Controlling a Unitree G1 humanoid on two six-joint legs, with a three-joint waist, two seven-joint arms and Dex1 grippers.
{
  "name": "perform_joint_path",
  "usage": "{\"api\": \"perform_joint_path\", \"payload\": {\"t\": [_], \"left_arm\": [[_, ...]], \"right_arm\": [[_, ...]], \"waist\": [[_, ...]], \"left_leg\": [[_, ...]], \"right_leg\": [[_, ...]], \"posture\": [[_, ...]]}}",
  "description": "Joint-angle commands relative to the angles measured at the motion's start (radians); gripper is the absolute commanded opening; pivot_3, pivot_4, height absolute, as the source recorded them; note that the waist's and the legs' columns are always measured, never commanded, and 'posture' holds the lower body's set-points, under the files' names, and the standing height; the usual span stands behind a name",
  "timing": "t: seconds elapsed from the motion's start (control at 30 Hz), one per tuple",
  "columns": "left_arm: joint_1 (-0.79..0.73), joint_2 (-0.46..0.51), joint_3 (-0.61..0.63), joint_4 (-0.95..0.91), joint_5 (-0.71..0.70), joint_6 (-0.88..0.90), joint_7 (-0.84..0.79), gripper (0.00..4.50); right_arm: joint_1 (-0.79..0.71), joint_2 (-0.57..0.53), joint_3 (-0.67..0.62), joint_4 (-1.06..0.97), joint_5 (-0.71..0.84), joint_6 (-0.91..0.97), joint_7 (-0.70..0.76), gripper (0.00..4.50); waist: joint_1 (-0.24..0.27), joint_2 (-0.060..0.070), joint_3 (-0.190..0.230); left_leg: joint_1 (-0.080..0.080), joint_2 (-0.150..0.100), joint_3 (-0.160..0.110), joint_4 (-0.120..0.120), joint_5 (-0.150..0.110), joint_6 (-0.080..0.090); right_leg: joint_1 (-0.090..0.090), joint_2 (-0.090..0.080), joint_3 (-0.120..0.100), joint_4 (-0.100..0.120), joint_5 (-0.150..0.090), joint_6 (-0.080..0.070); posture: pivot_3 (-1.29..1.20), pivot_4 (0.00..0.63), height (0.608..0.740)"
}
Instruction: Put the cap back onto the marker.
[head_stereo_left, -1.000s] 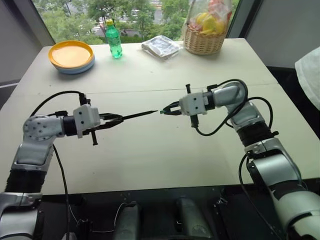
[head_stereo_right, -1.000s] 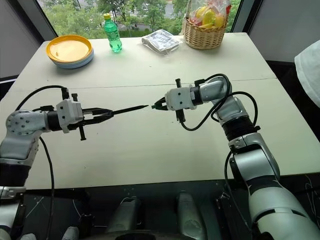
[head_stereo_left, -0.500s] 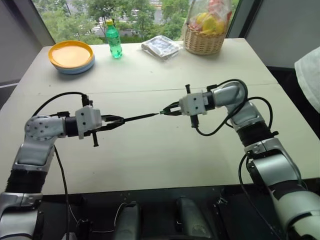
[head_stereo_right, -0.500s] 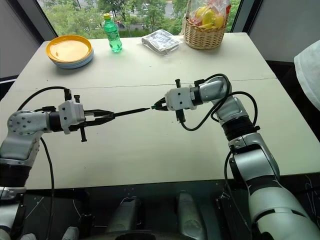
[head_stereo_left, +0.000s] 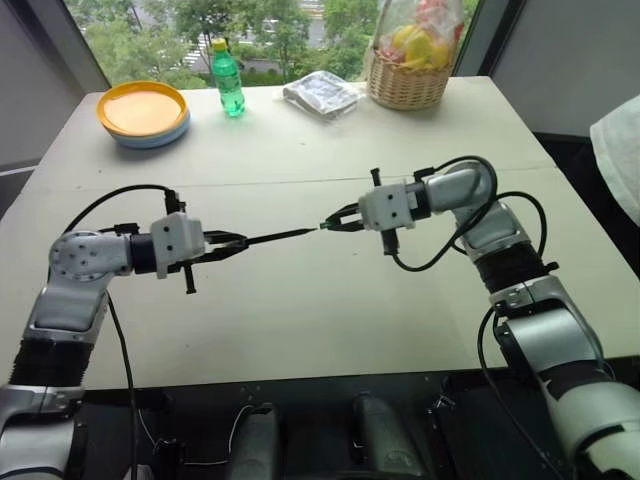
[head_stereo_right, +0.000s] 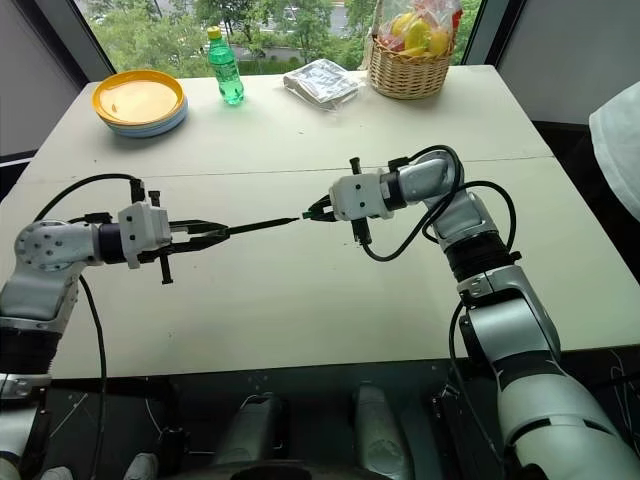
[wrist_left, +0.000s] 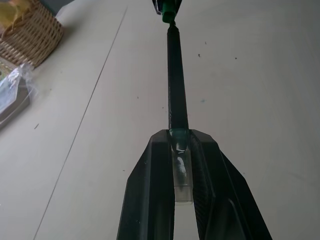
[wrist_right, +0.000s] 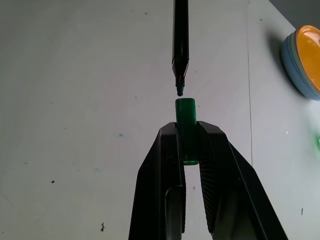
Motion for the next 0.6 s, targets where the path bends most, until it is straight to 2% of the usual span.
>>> {"api": "perform_joint_path", "payload": {"t": [0.03,0.6], "left_arm": [[-0.004,0.016,0.006,-0.027,-0.001,-0.01,0.005,0.0],[-0.006,0.017,0.006,-0.032,-0.006,0.0,0.014,0.0]], "right_arm": [[-0.003,-0.008,-0.005,-0.046,0.025,0.006,0.005,0.04],[0.006,-0.004,-0.002,-0.063,0.029,0.018,0.009,0.04]], "waist": [[0.0,0.0,0.0],[0.0,0.0,0.0]], "left_leg": [[0.0,0.0,0.0,0.0,0.0,0.0],[0.0,0.0,0.0,0.0,0.0,0.0]], "right_leg": [[0.0,0.0,0.0,0.0,0.0,0.0],[0.0,0.0,0.0,0.0,0.0,0.0]], "posture": [[0.0,0.15,0.74],[0.0,0.15,0.74]]}}
